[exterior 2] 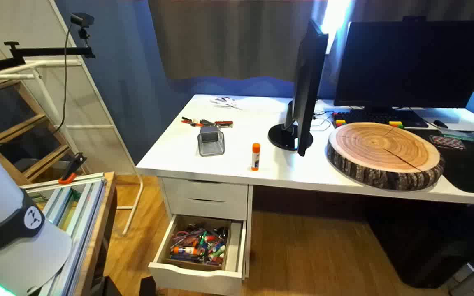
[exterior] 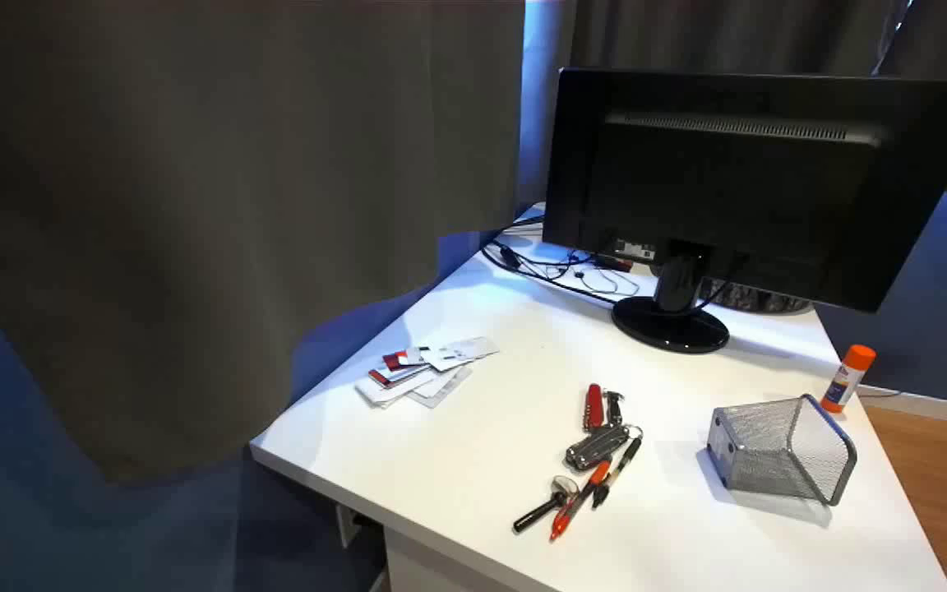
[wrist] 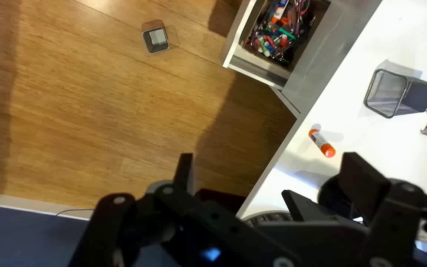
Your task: Put the bin on its bottom, then place the glue stick inside
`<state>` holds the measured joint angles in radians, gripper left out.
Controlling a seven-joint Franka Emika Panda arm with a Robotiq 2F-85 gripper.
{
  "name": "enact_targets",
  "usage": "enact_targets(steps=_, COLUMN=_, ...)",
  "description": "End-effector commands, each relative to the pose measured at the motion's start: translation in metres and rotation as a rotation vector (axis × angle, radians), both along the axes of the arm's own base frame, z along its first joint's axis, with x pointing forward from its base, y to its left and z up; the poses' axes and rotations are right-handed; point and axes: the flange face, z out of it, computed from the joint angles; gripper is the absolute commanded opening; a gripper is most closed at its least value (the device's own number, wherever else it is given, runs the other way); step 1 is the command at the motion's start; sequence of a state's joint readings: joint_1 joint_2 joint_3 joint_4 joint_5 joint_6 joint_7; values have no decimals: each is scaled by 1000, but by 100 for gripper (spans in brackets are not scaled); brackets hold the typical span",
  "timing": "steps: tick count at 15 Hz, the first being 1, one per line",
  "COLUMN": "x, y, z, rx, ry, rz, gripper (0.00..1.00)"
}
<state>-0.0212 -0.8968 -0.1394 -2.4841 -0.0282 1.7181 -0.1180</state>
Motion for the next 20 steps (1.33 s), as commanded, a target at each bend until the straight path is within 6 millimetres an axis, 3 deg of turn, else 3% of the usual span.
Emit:
enact_targets(steps=1, x=0, y=0, z=1, rx=0, ry=0, rz=0, gripper=100)
enact_targets(steps=8, x=0, y=0, z=1, rx=0, ry=-2, rz=0, gripper=100)
enact_targets(steps=9, x=8, y=1, z=-10, rx=6, ry=22, rz=17, gripper=100)
enact_targets(steps=11, x=21, y=24, z=-37, rx=95, ry=51, rz=87, gripper=100)
enact_targets(steps=15, x=45, y=97, z=-99, rx=292, ry=122, rz=165, gripper=100)
enact_targets(steps=18, x=53, y=156, z=-144, rx=383, ry=196, rz=151, gripper=100)
enact_targets(steps=20, x=56, y=184, z=-171, rx=408, ry=229, rz=131, gripper=100)
